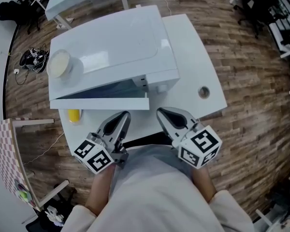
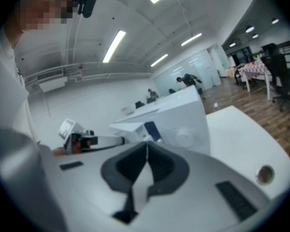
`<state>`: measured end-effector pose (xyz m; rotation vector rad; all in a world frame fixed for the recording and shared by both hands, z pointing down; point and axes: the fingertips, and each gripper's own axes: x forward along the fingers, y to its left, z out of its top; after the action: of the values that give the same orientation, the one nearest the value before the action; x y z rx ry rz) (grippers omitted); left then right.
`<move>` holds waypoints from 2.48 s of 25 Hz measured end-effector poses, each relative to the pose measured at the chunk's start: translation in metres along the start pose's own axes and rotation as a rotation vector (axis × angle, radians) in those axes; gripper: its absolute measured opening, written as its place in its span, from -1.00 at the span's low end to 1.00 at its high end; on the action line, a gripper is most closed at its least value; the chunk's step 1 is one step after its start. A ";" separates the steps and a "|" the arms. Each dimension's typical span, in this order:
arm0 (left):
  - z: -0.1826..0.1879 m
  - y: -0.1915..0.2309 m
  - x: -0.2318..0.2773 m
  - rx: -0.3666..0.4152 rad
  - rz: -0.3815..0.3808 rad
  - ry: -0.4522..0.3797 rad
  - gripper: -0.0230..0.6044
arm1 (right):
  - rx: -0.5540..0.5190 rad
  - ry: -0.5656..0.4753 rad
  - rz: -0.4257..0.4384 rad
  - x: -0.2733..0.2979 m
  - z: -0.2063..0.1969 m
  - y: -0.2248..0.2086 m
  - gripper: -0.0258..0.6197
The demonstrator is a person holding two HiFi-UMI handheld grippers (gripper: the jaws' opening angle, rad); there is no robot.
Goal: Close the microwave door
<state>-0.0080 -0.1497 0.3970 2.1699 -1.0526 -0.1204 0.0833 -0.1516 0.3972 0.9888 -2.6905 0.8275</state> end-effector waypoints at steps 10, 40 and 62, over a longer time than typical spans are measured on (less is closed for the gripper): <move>-0.001 0.000 0.006 -0.008 0.007 0.013 -0.87 | -0.014 -0.001 0.036 0.008 0.008 0.004 -0.84; 0.016 0.018 0.012 -0.033 0.021 -0.009 -0.87 | -0.019 0.020 0.096 0.043 0.016 0.008 -0.84; 0.018 0.031 0.026 -0.045 0.020 0.014 -0.87 | 0.004 -0.007 0.061 0.054 0.023 0.000 -0.85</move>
<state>-0.0177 -0.1917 0.4086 2.1165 -1.0532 -0.1190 0.0429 -0.1945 0.3954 0.9159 -2.7385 0.8427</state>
